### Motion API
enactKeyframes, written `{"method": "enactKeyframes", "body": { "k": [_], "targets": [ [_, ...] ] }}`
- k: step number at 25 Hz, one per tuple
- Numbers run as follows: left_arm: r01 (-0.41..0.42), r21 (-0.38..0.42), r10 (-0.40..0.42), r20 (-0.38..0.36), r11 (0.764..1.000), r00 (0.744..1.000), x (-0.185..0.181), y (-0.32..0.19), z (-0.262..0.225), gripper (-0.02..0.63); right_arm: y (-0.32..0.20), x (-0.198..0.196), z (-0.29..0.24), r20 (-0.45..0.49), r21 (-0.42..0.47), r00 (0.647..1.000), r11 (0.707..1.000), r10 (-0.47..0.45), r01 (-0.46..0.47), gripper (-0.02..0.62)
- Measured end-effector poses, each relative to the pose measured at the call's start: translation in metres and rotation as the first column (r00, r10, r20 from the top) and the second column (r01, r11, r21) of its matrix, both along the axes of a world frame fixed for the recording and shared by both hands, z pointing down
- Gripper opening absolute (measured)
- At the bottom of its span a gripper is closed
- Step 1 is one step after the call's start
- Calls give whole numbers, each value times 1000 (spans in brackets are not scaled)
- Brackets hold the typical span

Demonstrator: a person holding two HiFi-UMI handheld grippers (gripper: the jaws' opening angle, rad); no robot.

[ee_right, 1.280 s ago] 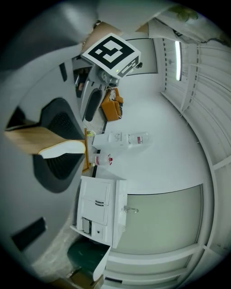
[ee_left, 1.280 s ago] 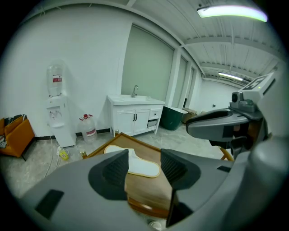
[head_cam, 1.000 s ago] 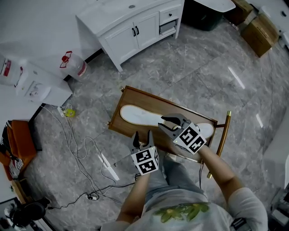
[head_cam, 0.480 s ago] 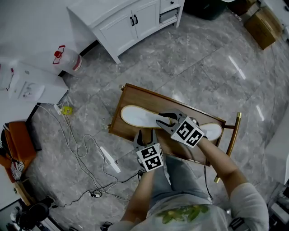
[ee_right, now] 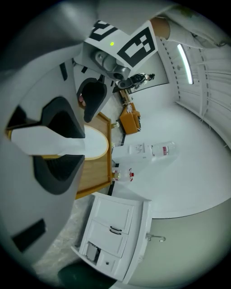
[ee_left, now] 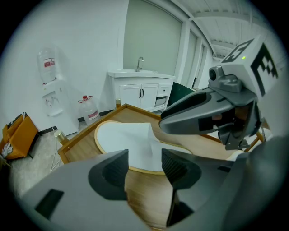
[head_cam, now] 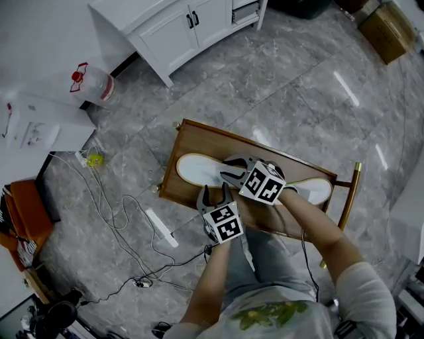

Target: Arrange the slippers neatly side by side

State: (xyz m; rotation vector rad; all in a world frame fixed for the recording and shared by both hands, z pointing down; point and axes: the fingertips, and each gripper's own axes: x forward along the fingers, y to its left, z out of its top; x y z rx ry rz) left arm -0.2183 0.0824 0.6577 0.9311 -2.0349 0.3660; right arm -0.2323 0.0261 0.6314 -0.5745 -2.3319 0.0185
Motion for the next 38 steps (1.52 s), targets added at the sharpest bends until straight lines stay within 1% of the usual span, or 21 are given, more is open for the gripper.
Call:
{"method": "enactKeyframes", "body": {
  "k": [3, 6, 8, 9, 11, 13, 15, 16, 17, 23, 29, 35, 38],
  "targets": [
    [-7, -13, 6, -15, 1000, 1000, 0, -5, 7, 232, 3, -8, 14, -30, 23, 999, 999, -34, 34, 121],
    [-5, -33, 4, -32, 999, 999, -2, -8, 16, 232, 5, -14, 27, -64, 27, 996, 998, -57, 59, 121],
    [9, -45, -10, -27, 999, 1000, -5, -6, 19, 222, 8, -16, 35, -84, 26, 994, 997, -64, 67, 120],
    [18, -48, -19, -23, 999, 1000, -6, -4, 20, 203, 10, -16, 39, -92, 25, 994, 997, -64, 67, 109],
    [34, -52, -35, -20, 998, 999, -7, -1, 22, 174, 11, -16, 44, -101, 18, 993, 998, -55, 58, 64],
    [45, -56, -46, -18, 997, 999, -8, 0, 22, 136, 11, -16, 44, -101, -3, 994, 999, -38, 38, 25],
    [57, -58, -57, -4, 997, 998, -10, 2, 22, 75, 11, -17, 43, -99, -26, 995, 999, -23, 21, 21],
    [64, -58, -64, 2, 996, 998, -12, 4, 22, 53, 11, -17, 42, -97, -35, 995, 999, -16, 13, 20],
    [70, -58, -70, 5, 996, 998, -12, 5, 22, 44, 11, -16, 42, -96, -43, 995, 999, -9, 5, 20],
    [81, -48, -81, -3, 996, 997, -16, 8, 24, 28, 9, -8, 41, -101, -63, 994, 997, 30, -36, 17],
    [123, -8, -123, -28, 992, 992, -24, 13, 18, 26, 5, -1, 33, -112, -61, 986, 989, 126, -133, 17],
    [118, 11, -118, -34, 993, 992, -28, 16, 11, 26, 4, 15, 28, -126, -79, 969, 971, 213, -223, 17],
    [89, 34, -87, -42, 995, 995, -28, 11, 3, 26, 2, 22, 21, -125, -81, 957, 959, 261, -272, 17]
  ]
}}
